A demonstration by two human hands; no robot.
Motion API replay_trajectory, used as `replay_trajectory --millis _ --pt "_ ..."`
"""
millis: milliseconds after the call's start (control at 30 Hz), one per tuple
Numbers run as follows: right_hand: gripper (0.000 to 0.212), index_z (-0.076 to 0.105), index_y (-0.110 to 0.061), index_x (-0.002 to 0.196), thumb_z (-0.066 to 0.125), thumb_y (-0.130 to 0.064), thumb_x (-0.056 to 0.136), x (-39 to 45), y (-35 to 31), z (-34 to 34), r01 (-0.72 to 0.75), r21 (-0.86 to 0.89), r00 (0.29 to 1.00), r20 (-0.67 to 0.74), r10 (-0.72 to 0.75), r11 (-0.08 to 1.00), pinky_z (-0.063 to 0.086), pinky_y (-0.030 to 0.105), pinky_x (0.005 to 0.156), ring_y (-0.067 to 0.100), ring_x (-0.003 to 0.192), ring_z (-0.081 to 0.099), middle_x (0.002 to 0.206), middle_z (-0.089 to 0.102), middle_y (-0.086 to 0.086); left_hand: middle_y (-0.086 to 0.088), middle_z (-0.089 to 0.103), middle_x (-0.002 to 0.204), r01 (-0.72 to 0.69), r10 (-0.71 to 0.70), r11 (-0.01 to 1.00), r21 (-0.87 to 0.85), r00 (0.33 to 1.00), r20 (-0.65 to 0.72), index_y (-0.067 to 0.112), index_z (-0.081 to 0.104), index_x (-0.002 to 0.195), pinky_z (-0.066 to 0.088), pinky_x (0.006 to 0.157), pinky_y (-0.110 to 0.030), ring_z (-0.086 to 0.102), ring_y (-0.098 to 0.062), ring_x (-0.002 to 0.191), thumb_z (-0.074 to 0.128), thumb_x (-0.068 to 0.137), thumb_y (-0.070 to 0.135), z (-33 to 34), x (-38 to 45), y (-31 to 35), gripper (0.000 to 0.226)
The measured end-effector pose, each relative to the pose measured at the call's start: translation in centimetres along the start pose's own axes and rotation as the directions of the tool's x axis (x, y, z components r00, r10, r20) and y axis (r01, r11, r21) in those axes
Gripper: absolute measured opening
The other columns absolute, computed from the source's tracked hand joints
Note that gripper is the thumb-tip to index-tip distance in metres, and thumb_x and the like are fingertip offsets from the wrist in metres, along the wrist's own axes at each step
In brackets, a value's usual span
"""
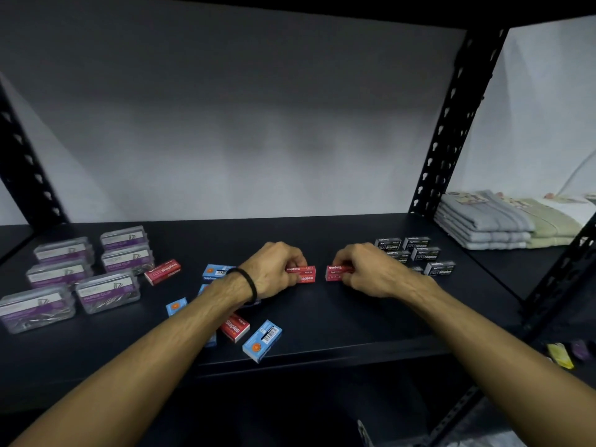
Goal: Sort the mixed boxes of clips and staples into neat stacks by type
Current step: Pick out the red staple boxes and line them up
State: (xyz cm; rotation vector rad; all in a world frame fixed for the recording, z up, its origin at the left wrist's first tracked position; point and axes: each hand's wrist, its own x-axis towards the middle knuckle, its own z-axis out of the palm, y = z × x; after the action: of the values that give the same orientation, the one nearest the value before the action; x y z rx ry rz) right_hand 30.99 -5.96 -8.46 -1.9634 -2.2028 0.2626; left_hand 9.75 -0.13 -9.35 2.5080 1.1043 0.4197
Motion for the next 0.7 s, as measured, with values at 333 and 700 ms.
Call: replay_trajectory --millis 333,700 --pt "0.019 0.068 -0.015 0.091 0.057 -0.002 0.085 4.4 2.4 -2.4 -0.089 -0.092 0.996 0.010 0.090 0.992 0.051 0.031 0.072 0.020 0.085 0.064 0.091 0.068 0.001 0.002 0.067 0.096 0.063 -0.066 0.997 -0.045 0.996 -0.067 0.015 0.069 0.104 0.048 0.074 -0.021 0.062 -0.012 0.085 0.071 0.085 0.013 0.0 6.3 0.8 0.020" --pt "0.014 0.065 -0.017 0.090 0.058 -0.005 0.088 7.4 3.6 -1.4 -0.084 -0.078 0.995 0.046 0.088 0.993 0.050 0.030 0.075 0.019 0.086 0.062 0.091 0.064 0.000 -0.002 0.067 0.104 0.109 -0.110 0.994 -0.022 0.993 -0.031 0.014 0.067 0.107 0.051 0.084 -0.026 0.062 -0.015 0.092 0.070 0.085 0.012 0.6 9.2 0.2 0.023"
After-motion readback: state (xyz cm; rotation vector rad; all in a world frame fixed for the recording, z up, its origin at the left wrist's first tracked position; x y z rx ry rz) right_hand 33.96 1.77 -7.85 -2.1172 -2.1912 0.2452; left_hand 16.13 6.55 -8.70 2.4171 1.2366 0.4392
